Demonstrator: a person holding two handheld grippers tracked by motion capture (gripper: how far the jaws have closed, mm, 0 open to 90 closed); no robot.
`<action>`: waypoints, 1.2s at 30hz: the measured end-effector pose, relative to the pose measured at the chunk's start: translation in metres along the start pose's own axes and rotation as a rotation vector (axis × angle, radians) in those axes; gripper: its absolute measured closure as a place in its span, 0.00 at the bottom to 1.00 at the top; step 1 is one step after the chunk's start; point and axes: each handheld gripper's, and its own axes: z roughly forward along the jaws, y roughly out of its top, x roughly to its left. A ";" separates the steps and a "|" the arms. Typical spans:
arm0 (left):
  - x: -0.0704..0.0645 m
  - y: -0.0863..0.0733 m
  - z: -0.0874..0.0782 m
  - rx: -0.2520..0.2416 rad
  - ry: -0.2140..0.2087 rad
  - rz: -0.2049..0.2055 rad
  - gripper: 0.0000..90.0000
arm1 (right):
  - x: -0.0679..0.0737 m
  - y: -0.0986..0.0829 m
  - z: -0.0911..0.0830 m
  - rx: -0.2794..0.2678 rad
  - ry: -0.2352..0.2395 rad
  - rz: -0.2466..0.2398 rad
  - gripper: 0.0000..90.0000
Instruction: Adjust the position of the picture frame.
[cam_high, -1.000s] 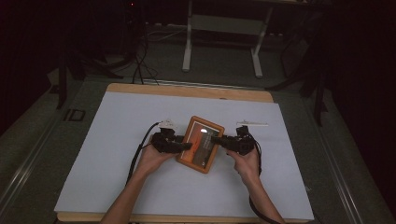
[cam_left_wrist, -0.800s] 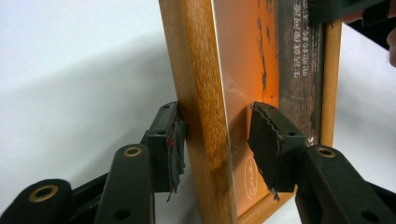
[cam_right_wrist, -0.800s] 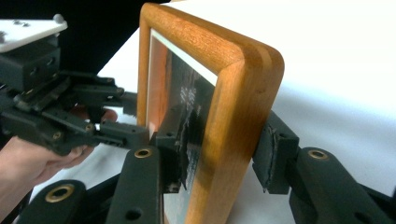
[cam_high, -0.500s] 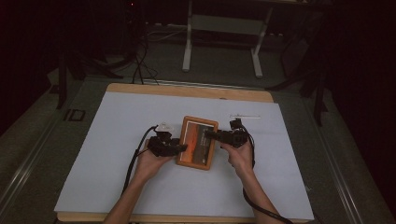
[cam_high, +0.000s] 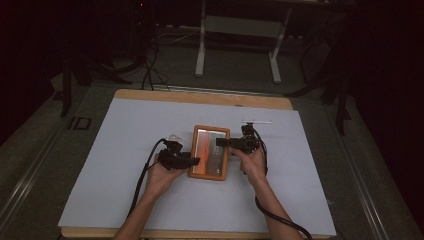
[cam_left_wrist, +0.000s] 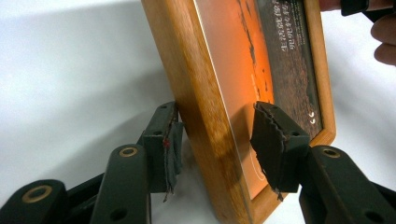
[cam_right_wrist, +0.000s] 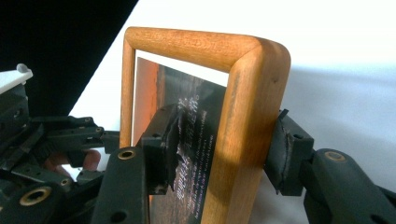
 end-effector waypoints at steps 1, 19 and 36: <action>0.000 0.000 0.001 0.004 -0.002 -0.005 0.58 | -0.001 -0.001 0.000 -0.001 -0.002 0.009 0.55; -0.006 -0.009 0.007 0.099 -0.033 -0.122 0.54 | -0.012 -0.013 0.011 0.066 -0.028 0.083 0.49; -0.022 -0.013 0.010 0.150 -0.042 -0.079 0.54 | -0.017 -0.019 0.003 0.064 -0.036 0.072 0.48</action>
